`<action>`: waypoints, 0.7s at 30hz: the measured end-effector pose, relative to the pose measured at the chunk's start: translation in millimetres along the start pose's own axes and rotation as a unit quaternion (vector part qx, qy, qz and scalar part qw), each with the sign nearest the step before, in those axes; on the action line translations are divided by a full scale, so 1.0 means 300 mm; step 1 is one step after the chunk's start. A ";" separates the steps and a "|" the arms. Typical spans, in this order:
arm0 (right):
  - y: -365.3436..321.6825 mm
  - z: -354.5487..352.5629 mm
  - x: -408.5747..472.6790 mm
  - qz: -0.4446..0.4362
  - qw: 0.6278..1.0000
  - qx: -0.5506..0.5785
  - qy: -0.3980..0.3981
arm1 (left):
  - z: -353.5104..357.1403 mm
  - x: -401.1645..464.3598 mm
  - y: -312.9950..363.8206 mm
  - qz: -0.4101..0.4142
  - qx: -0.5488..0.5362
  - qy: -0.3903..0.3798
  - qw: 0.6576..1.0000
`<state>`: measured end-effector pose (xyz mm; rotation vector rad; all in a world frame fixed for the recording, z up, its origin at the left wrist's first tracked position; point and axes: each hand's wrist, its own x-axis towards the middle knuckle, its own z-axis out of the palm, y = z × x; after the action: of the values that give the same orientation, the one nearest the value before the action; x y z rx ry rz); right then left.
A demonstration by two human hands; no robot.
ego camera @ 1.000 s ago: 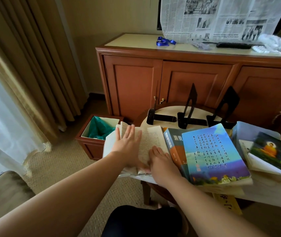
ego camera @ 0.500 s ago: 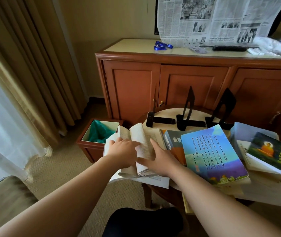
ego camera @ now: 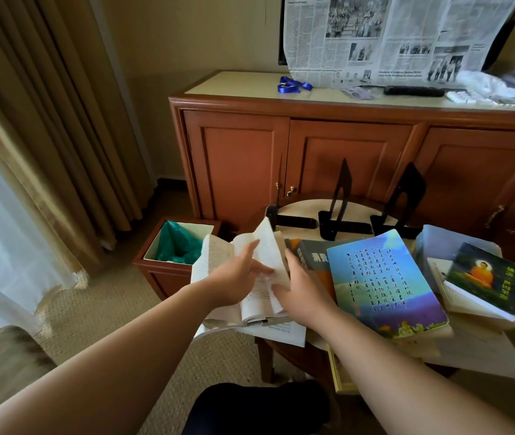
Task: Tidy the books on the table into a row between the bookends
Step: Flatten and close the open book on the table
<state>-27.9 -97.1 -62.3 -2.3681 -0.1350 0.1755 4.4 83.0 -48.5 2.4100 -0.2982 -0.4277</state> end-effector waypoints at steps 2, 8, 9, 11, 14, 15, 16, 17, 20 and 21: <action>0.015 0.000 0.002 -0.021 0.998 -0.050 0.011 | -0.004 0.004 -0.026 0.016 0.074 -0.009 0.997; 0.032 0.037 0.002 -0.070 0.971 -0.228 -0.020 | -0.033 0.053 -0.094 -0.012 0.313 -0.025 0.949; 0.021 0.034 0.001 -0.076 0.959 -0.271 -0.013 | -0.023 0.065 -0.109 -0.008 0.308 -0.028 0.951; -0.012 0.030 -0.004 -0.078 0.938 -0.338 -0.017 | 0.008 0.084 -0.123 0.006 0.306 -0.021 0.952; -0.056 0.039 -0.010 -0.057 0.905 -0.420 -0.040 | 0.031 0.105 -0.107 0.022 0.340 -0.008 0.940; -0.064 0.045 -0.004 -0.048 0.893 -0.445 -0.055 | 0.031 0.108 -0.103 0.023 0.343 -0.008 0.939; -0.071 0.052 0.007 -0.041 0.880 -0.467 -0.077 | 0.029 0.109 -0.099 0.023 0.340 -0.009 0.940; -0.073 0.060 0.023 -0.037 0.868 -0.484 -0.102 | 0.028 0.107 -0.100 0.024 0.337 -0.011 0.941; -0.063 0.085 0.077 -0.033 0.868 -0.476 -0.136 | 0.026 0.104 -0.109 0.024 0.344 -0.030 0.938; -0.053 0.095 0.095 -0.035 0.879 -0.457 -0.130 | 0.028 0.106 -0.114 0.022 0.349 -0.035 0.936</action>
<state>-5.3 -62.1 -74.1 -3.2621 -0.5304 0.4807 34.1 93.7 -84.1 3.0723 -0.6197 -0.4380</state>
